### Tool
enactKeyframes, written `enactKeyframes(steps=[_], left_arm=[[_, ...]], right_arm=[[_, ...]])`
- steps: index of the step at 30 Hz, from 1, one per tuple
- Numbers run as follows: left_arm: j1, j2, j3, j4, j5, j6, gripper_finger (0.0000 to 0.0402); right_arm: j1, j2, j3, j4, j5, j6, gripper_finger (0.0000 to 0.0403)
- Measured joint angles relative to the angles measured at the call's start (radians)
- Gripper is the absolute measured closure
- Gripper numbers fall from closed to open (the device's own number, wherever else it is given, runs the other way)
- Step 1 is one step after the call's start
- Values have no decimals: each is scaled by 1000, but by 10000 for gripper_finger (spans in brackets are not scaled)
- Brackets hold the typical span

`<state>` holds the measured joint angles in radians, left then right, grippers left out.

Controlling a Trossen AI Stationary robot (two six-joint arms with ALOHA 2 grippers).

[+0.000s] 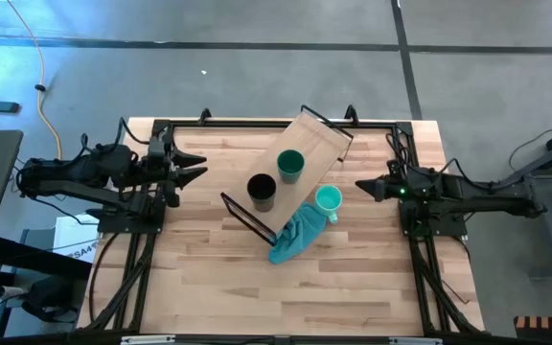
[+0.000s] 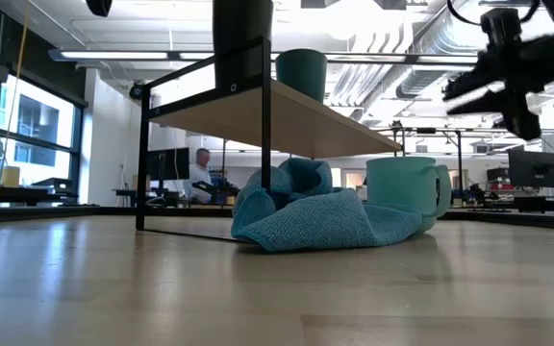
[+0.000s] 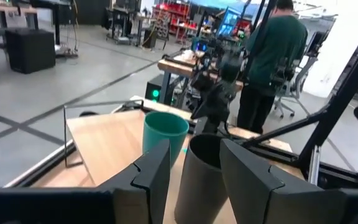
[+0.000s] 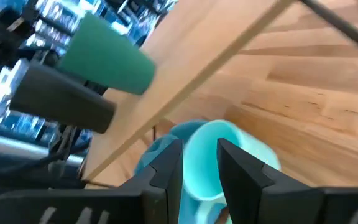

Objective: Stack small to large cups/mugs on shelf
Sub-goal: Put the light blue mug on the shelf

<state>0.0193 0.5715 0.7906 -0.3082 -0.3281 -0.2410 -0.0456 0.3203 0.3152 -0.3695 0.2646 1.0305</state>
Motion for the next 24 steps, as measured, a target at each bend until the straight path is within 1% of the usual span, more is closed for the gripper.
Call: enactKeyframes(steps=[2, 5, 9, 14, 19, 21, 24], left_arm=[[0, -14, -2, -22, 4, -4, 273], [-1, -56, -29, 2, 5, -3, 273], [-1, -141, -101, 28, 4, -9, 273], [0, -257, -199, 28, 3, -58, 273], [0, -320, -254, 20, 7, -62, 273], [0, -343, -275, 13, 3, -62, 273], [0, -380, -313, 15, 3, -75, 273]], right_arm=[[0, 41, 41, 0, -34, -16, 313], [0, 107, 105, -6, -59, -29, 313], [0, 187, 191, -53, -64, -64, 313], [0, 271, 289, -148, -65, -84, 313], [0, 317, 353, -201, -65, -112, 313], [0, 330, 371, -248, -63, -78, 313], [0, 355, 398, -355, -57, 25, 313]])
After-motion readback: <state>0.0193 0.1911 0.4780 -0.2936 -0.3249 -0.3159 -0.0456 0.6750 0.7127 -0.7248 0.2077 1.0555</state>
